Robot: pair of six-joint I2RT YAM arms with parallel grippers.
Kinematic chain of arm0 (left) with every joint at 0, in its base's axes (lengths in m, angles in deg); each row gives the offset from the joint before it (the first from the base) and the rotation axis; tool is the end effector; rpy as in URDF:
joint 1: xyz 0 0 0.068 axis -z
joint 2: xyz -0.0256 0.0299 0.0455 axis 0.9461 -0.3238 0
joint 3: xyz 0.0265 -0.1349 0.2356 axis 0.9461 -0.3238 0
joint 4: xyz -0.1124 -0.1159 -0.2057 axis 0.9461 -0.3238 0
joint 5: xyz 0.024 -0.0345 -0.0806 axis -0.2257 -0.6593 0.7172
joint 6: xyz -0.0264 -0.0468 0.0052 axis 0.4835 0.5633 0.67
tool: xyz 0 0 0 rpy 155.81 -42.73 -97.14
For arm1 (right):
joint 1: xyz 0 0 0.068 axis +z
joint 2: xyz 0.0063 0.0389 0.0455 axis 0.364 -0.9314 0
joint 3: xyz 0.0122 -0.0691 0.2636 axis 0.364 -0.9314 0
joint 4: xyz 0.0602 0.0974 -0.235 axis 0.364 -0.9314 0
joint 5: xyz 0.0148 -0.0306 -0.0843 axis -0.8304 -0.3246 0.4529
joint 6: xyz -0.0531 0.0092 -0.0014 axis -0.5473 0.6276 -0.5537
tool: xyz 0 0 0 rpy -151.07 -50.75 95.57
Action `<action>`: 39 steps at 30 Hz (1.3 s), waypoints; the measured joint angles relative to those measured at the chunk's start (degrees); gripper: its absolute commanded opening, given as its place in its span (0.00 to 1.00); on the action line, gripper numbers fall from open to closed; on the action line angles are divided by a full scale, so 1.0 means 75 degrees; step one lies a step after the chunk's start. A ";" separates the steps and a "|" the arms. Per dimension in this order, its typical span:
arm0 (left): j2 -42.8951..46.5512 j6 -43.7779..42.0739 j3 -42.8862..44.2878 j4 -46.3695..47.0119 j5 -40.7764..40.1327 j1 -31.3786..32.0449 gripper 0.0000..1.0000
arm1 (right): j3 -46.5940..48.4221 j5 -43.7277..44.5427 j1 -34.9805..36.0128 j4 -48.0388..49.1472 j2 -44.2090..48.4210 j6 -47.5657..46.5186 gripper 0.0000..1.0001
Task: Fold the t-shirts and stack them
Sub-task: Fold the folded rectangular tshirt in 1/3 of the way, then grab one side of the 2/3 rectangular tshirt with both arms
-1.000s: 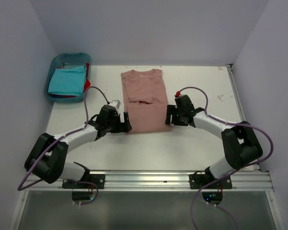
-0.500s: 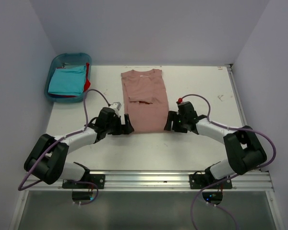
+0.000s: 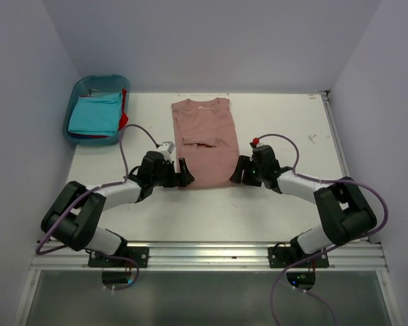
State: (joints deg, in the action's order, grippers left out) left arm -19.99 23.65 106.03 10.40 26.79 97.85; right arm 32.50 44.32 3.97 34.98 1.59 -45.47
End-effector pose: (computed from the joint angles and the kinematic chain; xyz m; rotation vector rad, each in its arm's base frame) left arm 0.2364 -0.1265 0.1465 -0.0151 2.3590 -0.7457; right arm 0.2510 0.1238 0.1523 0.1091 2.4900 0.6073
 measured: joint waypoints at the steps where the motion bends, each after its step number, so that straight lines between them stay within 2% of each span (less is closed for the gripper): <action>1: -0.0047 0.0000 0.0000 0.0087 0.0006 0.0000 1.00 | 0.0047 -0.0003 0.0000 0.0122 -0.0096 0.0009 0.60; 4: -0.0154 0.0000 0.0000 0.0318 0.0029 0.0000 1.00 | 0.0187 -0.0038 0.0000 0.0440 -0.0388 0.0029 0.55; 6: -0.0181 0.0000 0.0000 0.0370 0.0050 0.0000 0.96 | 0.0224 -0.0047 0.0000 0.0545 -0.0481 0.0032 0.50; 7: -0.0192 -0.0003 0.0000 0.0379 0.0058 0.0000 0.90 | 0.0224 -0.0055 0.0000 0.0560 -0.0507 0.0035 0.45; 10: -0.0239 -0.0009 -0.0009 0.0399 0.0093 -0.0015 0.77 | 0.0219 -0.0052 -0.0006 0.0522 -0.0522 0.0032 0.38; 11: -0.0262 -0.0015 -0.0015 0.0405 0.0131 -0.0017 0.68 | 0.0219 -0.0052 -0.0015 0.0495 -0.0519 0.0026 0.36; 13: -0.0318 -0.0012 -0.0050 0.0411 0.0248 -0.0050 0.62 | 0.0198 -0.0047 -0.0020 0.0449 -0.0510 0.0032 0.36; 16: -0.0361 -0.0009 -0.0064 0.0405 0.0452 -0.0064 0.64 | 0.0128 -0.0035 -0.0029 0.0379 -0.0402 0.0026 0.37; 20: -0.0309 0.0099 -0.0061 0.0335 0.0647 -0.0064 0.77 | 0.0026 -0.0003 -0.0029 0.0201 -0.0224 0.0015 0.37; 25: -0.0172 0.0163 -0.0099 0.0189 0.0676 -0.0061 0.80 | 0.0023 0.0006 -0.0029 0.0160 -0.0210 0.0006 0.36; 33: -0.0221 0.0178 0.0175 -0.0402 0.0621 -0.0061 0.76 | 0.0023 0.0006 -0.0029 0.0154 -0.0210 -0.0015 0.36; 36: -0.0213 0.0184 0.0256 -0.0662 0.0557 -0.0061 0.69 | 0.0023 0.0006 -0.0029 0.0149 -0.0210 -0.0026 0.34; 39: -0.0210 0.0213 0.0254 -0.0781 0.0525 -0.0064 0.58 | 0.0023 0.0009 -0.0029 0.0125 -0.0210 -0.0041 0.30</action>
State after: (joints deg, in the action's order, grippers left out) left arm -21.56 25.24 107.93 4.55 30.73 97.37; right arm 32.67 44.38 3.76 35.92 0.02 -45.78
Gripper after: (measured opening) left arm 0.648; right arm 0.330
